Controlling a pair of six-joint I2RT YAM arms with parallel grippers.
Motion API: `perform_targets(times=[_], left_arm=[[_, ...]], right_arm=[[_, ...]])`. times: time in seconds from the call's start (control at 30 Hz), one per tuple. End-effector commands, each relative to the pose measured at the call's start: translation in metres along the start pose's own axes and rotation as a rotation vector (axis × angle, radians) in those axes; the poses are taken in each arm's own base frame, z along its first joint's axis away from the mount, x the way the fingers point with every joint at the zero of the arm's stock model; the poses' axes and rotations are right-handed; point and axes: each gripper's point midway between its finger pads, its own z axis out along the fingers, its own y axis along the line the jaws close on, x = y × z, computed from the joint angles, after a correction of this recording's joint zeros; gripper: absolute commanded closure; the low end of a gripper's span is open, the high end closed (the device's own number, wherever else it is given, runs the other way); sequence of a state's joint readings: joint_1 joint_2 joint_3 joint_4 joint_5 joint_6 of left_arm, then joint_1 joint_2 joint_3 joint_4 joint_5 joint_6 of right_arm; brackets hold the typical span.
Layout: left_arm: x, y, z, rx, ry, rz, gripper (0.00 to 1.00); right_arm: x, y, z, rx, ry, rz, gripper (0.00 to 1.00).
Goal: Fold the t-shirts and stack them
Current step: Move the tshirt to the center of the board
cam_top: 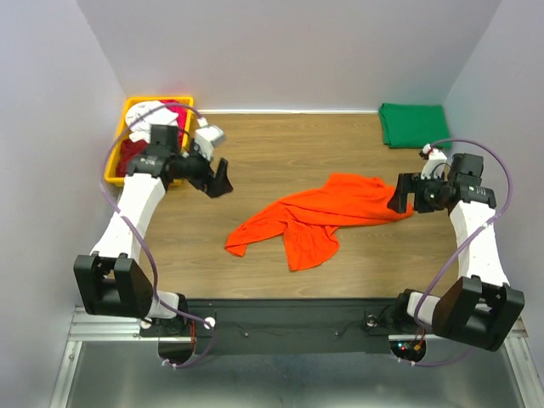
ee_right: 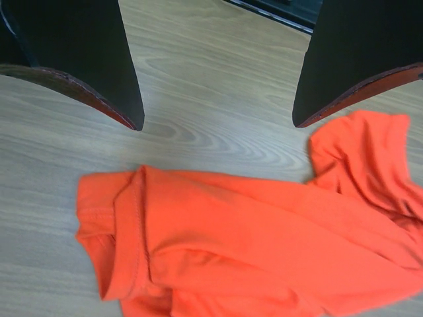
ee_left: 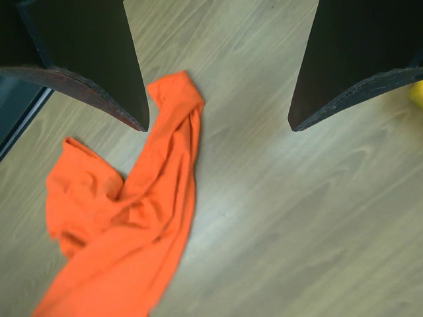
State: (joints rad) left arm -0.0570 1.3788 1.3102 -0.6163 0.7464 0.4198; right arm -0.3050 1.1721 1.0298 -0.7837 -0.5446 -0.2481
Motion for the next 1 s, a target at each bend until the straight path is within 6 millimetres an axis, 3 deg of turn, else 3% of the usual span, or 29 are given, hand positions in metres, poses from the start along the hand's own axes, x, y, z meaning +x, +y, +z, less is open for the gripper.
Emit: perform_targets(times=[0.0,0.03,0.1,0.2,0.27,0.37,0.57,0.8,0.87,0.93,0.97], left_arm=[[0.017,-0.03,0.013,0.03,0.037,0.25,0.03],[0.035,-0.045,0.024,0.064,0.074,0.268,0.05],[0.05,-0.045,0.035,0.048,0.109,0.284,0.09],[0.083,-0.04,0.055,0.032,0.211,0.283,0.23],[0.106,-0.038,0.069,0.012,0.288,0.281,0.23],[0.125,-0.032,0.086,-0.022,0.343,0.286,0.23],[0.156,-0.02,0.111,-0.051,0.429,0.278,0.24],[0.191,-0.011,0.124,-0.037,0.551,0.261,0.56],[0.193,-0.004,0.127,-0.056,0.57,0.269,0.65],[0.195,0.011,0.128,-0.096,0.591,0.278,0.83],[0.185,0.022,0.129,-0.133,0.581,0.286,0.91]], right_arm=[[0.021,-0.022,0.006,0.071,0.086,-0.116,0.0],[0.026,-0.03,0.01,0.091,0.117,-0.127,0.0],[0.027,-0.035,0.015,0.097,0.14,-0.13,0.02],[0.021,-0.04,0.026,0.074,0.163,-0.098,0.09],[0.02,-0.042,0.039,0.041,0.184,-0.053,0.14],[0.015,-0.046,0.057,0.004,0.204,-0.003,0.19],[0.008,-0.06,0.083,0.025,0.212,0.02,0.2],[0.023,-0.063,0.113,0.042,0.261,0.026,0.24],[0.027,-0.066,0.117,0.048,0.269,0.036,0.3],[0.029,-0.065,0.118,0.045,0.274,0.04,0.35],[0.031,-0.064,0.117,0.044,0.277,0.042,0.42]])
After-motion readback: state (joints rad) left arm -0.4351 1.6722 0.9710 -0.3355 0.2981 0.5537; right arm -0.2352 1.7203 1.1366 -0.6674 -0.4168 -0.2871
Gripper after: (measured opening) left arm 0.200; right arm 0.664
